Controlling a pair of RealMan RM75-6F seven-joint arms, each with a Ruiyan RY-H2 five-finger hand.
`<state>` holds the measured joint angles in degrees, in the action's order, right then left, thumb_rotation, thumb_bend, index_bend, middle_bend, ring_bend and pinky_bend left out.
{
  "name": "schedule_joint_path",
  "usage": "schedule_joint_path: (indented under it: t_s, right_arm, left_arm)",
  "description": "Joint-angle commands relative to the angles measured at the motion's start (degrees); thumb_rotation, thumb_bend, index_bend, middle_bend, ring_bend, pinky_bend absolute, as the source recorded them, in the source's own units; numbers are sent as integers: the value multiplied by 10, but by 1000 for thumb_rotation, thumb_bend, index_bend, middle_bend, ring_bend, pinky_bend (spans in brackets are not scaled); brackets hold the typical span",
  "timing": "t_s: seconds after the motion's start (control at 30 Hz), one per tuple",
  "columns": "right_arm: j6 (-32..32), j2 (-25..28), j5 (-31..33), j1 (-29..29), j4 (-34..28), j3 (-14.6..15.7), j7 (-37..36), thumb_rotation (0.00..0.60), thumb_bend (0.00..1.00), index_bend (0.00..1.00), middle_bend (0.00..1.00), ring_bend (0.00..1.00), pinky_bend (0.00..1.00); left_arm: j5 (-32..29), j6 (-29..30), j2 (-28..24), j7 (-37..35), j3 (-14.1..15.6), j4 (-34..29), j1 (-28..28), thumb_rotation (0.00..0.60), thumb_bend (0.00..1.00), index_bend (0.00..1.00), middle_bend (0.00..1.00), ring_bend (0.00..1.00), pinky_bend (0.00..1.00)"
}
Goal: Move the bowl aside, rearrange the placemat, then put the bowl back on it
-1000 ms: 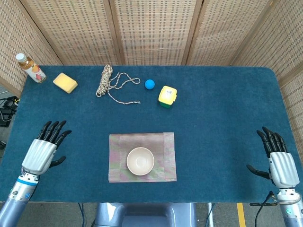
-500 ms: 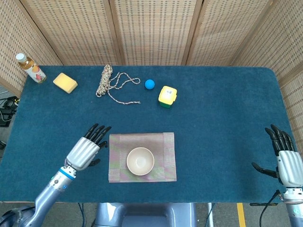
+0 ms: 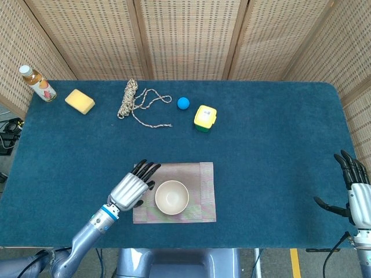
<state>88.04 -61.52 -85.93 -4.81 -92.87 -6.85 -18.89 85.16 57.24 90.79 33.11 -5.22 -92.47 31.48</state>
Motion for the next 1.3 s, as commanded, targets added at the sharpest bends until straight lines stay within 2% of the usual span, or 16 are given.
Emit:
schedule_joint_path:
  t_s: [0.03, 0.23, 0.5, 0.63, 0.83, 1.13, 1.3]
  right_arm:
    - [1, 0, 0, 0, 0, -1, -2, 600, 134, 0, 0, 0, 0]
    - [-2, 1, 2, 0, 2, -2, -7, 600, 134, 0, 0, 0, 0]
    - [-1, 3, 1, 1, 2, -2, -13, 600, 134, 0, 0, 0, 0]
    - [1, 3, -1, 2, 2, -2, -16, 600, 134, 0, 0, 0, 0]
    - [2, 4, -1, 3, 1, -2, -16, 600, 133, 0, 0, 0, 0]
    - [6, 6, 6, 10, 6, -2, -23, 600, 134, 0, 0, 0, 0]
    - [8, 7, 4, 11, 7, -2, -25, 600, 132, 0, 0, 0, 0]
  left_arm:
    - [-8, -7, 14, 13, 1, 8, 10, 600, 124, 478, 0, 0, 0]
    - [-19, -13, 41, 31, -1, 17, 26, 600, 125, 467, 0, 0, 0]
    - [-37, -18, 70, 60, 3, 38, 41, 600, 136, 513, 0, 0, 0]
    - [-47, -19, 82, 67, 6, 50, 46, 600, 236, 549, 0, 0, 0]
    - [-51, -16, 92, 70, 10, 60, 50, 600, 259, 601, 0, 0, 0]
    - [-48, -8, 101, 57, 18, 74, 56, 600, 405, 681, 0, 0, 0]
    - [-41, 2, 93, 49, 23, 72, 54, 600, 413, 686, 0, 0, 0]
